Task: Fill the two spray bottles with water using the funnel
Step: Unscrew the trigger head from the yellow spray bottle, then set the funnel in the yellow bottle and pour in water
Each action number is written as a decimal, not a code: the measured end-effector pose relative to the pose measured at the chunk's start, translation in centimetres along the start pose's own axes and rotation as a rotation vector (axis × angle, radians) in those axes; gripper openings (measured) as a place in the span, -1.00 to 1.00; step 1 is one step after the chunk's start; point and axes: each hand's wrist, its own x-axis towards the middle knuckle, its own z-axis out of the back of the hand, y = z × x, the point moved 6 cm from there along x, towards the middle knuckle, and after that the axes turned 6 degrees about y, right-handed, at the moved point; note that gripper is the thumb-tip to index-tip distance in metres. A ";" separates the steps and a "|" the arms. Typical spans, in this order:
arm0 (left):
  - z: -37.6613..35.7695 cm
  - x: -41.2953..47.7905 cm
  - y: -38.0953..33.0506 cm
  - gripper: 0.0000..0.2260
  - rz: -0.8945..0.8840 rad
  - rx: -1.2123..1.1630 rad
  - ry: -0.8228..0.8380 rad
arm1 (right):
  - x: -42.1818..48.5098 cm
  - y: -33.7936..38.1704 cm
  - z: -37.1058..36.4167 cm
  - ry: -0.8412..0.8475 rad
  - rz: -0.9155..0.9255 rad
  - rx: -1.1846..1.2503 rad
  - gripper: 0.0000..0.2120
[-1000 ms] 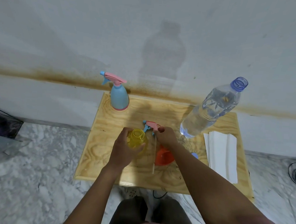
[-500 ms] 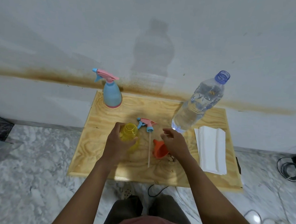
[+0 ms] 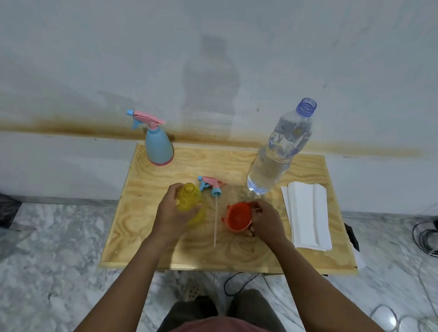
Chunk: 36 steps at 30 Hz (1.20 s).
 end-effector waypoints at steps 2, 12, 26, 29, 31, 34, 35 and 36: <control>0.0 0.0 0.0 -0.52 -0.008 0.001 0.000 | -0.2 0.8 1.0 -0.060 0.044 0.021 -0.79; -0.3 -0.3 -1.1 -0.51 -0.162 0.129 -0.011 | -1.4 13.8 5.4 -0.133 0.420 0.164 -0.75; 0.1 -0.2 -0.2 -0.46 -0.062 0.075 0.008 | 0.6 19.2 1.2 0.102 0.438 -0.064 -0.74; 0.0 -0.2 0.1 -0.44 -0.059 0.062 0.003 | 0.5 19.4 1.0 0.095 0.445 -0.093 -0.73; 0.0 -0.2 0.3 -0.43 -0.051 0.059 0.000 | 0.4 19.6 1.0 0.088 0.447 -0.105 -0.73; -0.1 -0.3 0.3 -0.41 -0.046 0.058 0.003 | 0.2 19.6 1.1 0.079 0.457 -0.110 -0.73; -0.1 -0.2 0.3 -0.41 -0.047 0.058 0.005 | 0.2 19.5 1.1 0.079 0.457 -0.116 -0.73; -0.1 -0.2 0.4 -0.41 -0.049 0.059 0.008 | 0.2 19.4 1.0 0.081 0.453 -0.125 -0.73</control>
